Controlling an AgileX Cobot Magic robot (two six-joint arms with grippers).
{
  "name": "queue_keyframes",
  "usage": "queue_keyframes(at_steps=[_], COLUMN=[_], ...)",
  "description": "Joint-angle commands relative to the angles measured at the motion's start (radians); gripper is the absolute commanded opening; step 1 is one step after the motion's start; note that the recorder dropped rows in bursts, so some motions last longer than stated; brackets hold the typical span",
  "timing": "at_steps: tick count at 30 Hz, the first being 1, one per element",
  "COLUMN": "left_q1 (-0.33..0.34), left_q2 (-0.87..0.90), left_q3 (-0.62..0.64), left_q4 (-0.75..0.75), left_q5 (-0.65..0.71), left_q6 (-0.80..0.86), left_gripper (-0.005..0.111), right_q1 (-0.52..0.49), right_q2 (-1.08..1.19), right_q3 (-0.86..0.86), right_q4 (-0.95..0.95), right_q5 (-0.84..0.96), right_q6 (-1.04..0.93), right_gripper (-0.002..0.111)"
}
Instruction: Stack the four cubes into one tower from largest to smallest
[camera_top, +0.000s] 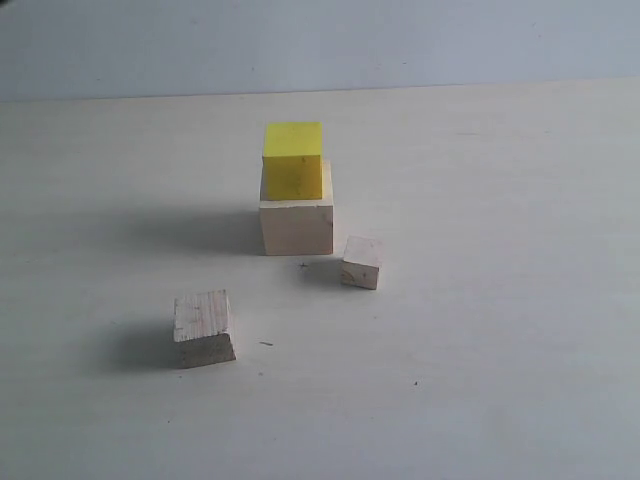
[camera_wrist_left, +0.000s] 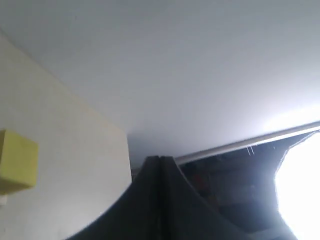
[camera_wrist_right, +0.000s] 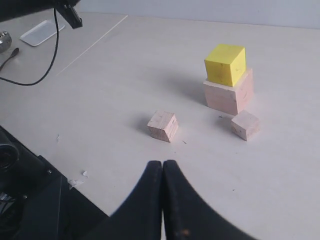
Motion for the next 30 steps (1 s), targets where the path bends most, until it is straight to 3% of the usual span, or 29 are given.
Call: queue_keyframes(at_steps=[1,4,9,12,14,18,22,26,30], left_q1=[0.028,0.029,0.029,0.024,0.024,0.024,0.024,0.024,0.024], left_q2=[0.003,0.003,0.005,0.013,0.021,0.026,0.007,-0.012,-0.014], left_q3=[-0.119,-0.216,-0.252,-0.232,-0.218,-0.215,-0.218,-0.218,-0.218], left_q4=[0.012,0.327,1.089,1.39,1.496,1.512,1.383,1.123,0.752], left_q5=[-0.12,-0.217,-0.27,-0.29,-0.299,-0.299,-0.339,-0.369,-0.407], left_q6=[0.149,0.185,0.072,-0.036,-0.056,-0.09,-0.237,-0.447,-0.638], left_gripper=[0.0,0.0,0.0,0.0,0.0,0.0,0.0,0.0,0.0], right_q1=[0.002,0.002,0.002,0.002,0.002,0.002,0.002,0.002,0.002], right_q2=[-0.004,-0.004,-0.004,-0.004,-0.004,-0.006,-0.006,-0.006,-0.006], right_q3=[0.006,0.006,0.006,0.006,0.006,0.006,0.006,0.006,0.015], right_q4=[-0.006,-0.006,-0.023,-0.04,-0.037,-0.04,-0.04,-0.04,-0.04], right_q5=[-0.001,0.001,0.001,-0.003,-0.003,-0.002,-0.002,-0.002,-0.002], right_q6=[-0.004,-0.004,-0.004,-0.004,-0.004,-0.004,-0.004,-0.004,-0.004], right_gripper=[0.0,0.0,0.0,0.0,0.0,0.0,0.0,0.0,0.0])
